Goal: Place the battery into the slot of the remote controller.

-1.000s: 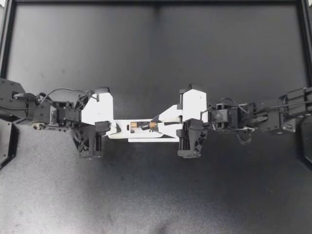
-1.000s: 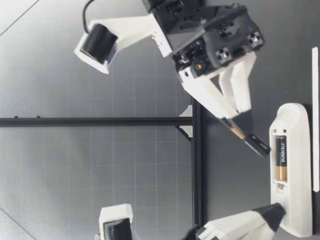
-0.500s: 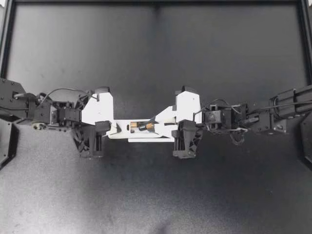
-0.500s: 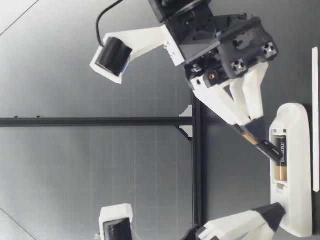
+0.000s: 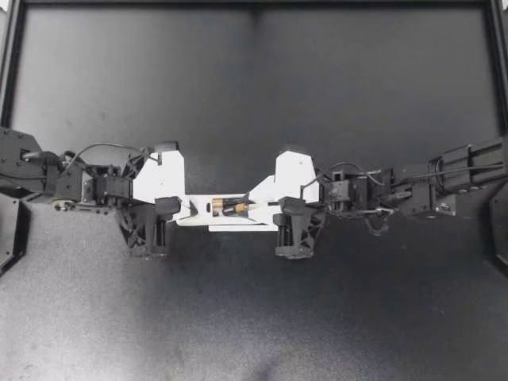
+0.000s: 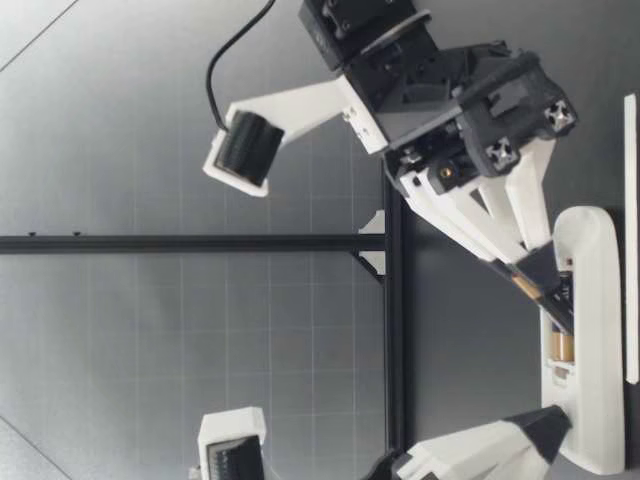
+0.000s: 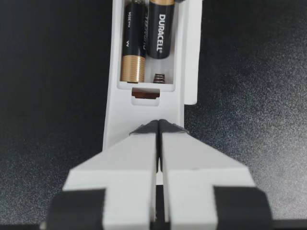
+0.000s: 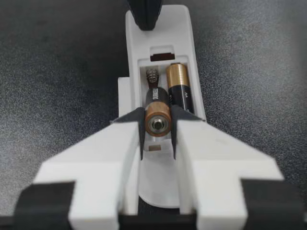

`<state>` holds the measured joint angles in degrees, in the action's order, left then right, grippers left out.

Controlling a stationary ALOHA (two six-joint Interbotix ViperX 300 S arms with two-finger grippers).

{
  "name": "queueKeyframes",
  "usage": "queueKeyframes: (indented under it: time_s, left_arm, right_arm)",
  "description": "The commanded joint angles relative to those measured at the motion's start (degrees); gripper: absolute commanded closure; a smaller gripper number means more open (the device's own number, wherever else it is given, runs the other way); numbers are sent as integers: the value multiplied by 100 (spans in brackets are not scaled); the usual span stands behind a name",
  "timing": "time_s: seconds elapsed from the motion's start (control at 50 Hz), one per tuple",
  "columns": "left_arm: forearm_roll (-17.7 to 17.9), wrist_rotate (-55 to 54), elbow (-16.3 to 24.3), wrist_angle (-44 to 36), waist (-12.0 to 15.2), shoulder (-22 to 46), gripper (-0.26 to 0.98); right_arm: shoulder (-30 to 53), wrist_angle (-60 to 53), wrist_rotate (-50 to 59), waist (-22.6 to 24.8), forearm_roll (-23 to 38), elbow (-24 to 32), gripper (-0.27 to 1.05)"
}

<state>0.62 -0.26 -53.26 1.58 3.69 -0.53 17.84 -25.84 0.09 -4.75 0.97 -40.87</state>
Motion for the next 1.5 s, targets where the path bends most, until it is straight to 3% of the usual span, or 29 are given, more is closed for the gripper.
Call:
queueKeyframes:
  time_s: [0.0, 0.6, 0.76, 0.94, 1.06, 1.18, 1.3, 1.48]
  left_arm:
    - [9, -9, 53, 18, 18, -53, 88]
    - [9, -9, 62, 26, 18, -70, 88]
    - [9, 0, 62, 18, 18, -70, 88]
    - [9, -9, 79, 18, 18, -70, 88]
    - [9, -9, 79, 18, 18, -70, 88]
    - [9, -18, 79, 18, 18, -70, 88]
    - [9, -26, 62, 18, 18, -79, 88]
    - [79, -26, 62, 18, 9, -79, 88]
  right_arm:
    - [-70, 105, -18, -44, 35, 149, 76]
    - [-97, 888, -18, -44, 149, 483, 72]
    - [-132, 976, -18, -44, 158, 510, 60]
    - [-369, 1020, 35, -44, 158, 510, 36]
    - [-598, 967, 158, -18, 9, 510, 32]
    - [-879, 967, 1011, -18, -439, 466, 32]
    - [-1125, 1099, 2672, -18, -1002, 255, 36]
    - [-1450, 1072, 5080, -9, -976, -158, 58]
